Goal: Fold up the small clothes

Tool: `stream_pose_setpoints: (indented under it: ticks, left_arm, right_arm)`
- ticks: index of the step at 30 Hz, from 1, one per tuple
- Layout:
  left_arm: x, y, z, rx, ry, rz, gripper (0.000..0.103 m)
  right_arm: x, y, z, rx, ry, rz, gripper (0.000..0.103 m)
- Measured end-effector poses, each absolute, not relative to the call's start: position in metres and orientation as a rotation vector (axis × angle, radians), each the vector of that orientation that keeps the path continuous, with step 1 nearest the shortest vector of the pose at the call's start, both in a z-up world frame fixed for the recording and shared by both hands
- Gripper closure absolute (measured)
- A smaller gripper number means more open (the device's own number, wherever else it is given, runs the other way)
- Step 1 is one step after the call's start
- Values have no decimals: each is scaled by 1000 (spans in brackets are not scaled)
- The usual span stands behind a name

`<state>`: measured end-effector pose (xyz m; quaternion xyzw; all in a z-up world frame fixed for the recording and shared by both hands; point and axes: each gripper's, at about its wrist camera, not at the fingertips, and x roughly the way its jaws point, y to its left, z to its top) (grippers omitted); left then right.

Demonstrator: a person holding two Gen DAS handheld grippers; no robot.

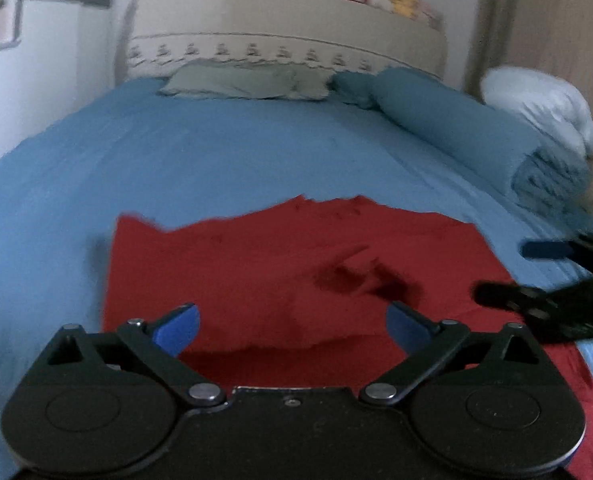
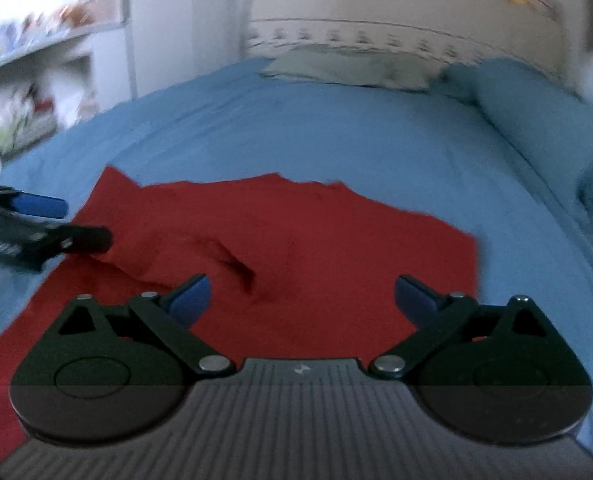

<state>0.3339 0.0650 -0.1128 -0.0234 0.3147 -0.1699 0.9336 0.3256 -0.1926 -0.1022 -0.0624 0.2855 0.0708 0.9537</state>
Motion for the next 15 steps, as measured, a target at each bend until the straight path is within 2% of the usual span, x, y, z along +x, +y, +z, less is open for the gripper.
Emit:
stream_pose_setpoints:
  ticks: [2,3,4,6,8,9,10,11,15]
  left_arm:
    - [331,80,-126,-116,658,-328,2]
    - [331,86,-132,-140,680,-332,2]
    - [336,88,-137,-153,711,-337,2]
    - [343,91,-142,-165,737,-336,2]
    - [350,94,-143,-151,720,-331,2]
    - [355,93,-143,-143,722,-324,2]
    - [357,94,-144,-142,722,-328,2]
    - [361,94,-144,-141,717,-329,2]
    - [361,98,-147,-130,711,-328,2]
  right_arm:
    - [351,-168,-109,-229,593,171,0]
    - [363,-158,-115,-276,609,184,4]
    - [377,-148,-122,-326,631,194,19]
    - [400,-134,-139,-402,681,208,34]
    - [416,-126,-150,-421,710,212,41]
    - [422,-122,-154,-428,719,216,56]
    - [426,-119,-158,-442,731,226,75]
    - [430,-115,-160,-457,746,239,80]
    - [431,-127,-142,-353,681,208,81]
